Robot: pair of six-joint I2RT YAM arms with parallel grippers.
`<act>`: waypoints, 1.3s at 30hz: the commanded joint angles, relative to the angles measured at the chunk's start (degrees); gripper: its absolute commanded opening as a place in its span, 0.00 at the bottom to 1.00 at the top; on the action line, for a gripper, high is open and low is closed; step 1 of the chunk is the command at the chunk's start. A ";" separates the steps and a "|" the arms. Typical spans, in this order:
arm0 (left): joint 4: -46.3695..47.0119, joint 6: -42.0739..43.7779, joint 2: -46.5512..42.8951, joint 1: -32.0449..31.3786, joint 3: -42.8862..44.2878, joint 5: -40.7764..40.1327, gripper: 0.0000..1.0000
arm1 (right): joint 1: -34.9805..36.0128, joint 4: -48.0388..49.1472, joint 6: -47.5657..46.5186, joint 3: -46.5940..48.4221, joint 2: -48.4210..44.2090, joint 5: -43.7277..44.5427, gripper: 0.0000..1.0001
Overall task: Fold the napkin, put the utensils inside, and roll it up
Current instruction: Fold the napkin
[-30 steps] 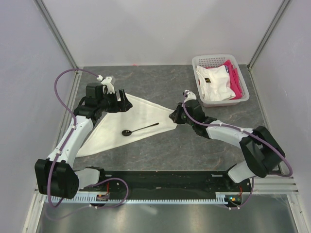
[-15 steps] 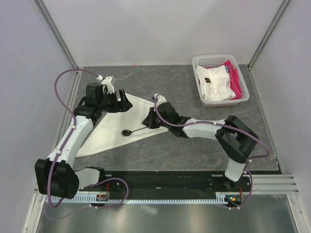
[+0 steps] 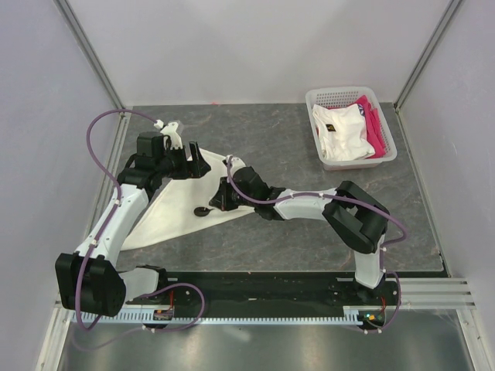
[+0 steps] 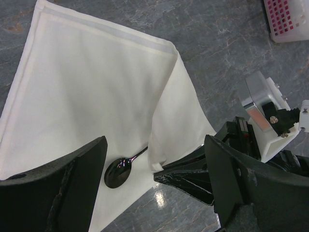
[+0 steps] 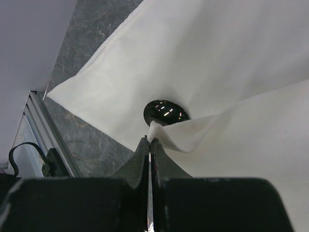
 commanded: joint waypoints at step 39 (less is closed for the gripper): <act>1.25 -1.88 -1.36 -0.37 0.82 1.76 0.89 | 3.39 0.12 -1.05 9.60 8.17 -6.00 0.29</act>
